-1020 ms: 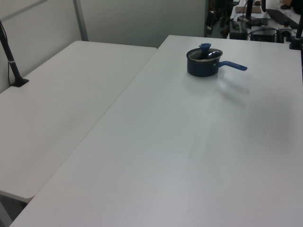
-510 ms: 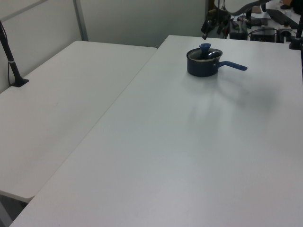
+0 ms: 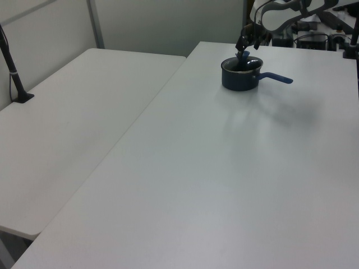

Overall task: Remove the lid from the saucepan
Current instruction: 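Lower the gripper and grasp the blue knob of the glass lid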

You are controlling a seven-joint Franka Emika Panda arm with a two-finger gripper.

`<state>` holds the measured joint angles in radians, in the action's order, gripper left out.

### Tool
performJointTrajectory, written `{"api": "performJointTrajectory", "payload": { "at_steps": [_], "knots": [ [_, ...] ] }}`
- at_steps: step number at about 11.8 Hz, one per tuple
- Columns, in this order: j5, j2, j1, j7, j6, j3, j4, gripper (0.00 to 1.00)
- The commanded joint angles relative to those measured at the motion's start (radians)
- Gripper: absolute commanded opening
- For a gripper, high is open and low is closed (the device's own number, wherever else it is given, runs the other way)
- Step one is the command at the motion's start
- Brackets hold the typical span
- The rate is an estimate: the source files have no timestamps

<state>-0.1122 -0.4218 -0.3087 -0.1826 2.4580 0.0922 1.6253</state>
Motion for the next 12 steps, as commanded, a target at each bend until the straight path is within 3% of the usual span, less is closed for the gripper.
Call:
{"api": "performJointTrajectory", "payload": {
  "at_steps": [1,4,6,10,12],
  "knots": [
    [-0.023,-0.011,0.003,-0.026,0.042,0.001,0.019,0.97],
    [-0.017,-0.017,0.005,-0.054,0.062,0.001,0.018,1.00],
    [-0.015,-0.018,0.007,-0.055,0.062,0.001,0.016,0.95],
    [-0.004,-0.018,0.005,-0.055,0.062,0.001,0.013,0.48],
    [-0.006,-0.015,0.007,-0.055,0.062,0.001,0.013,0.45]
  ]
}}
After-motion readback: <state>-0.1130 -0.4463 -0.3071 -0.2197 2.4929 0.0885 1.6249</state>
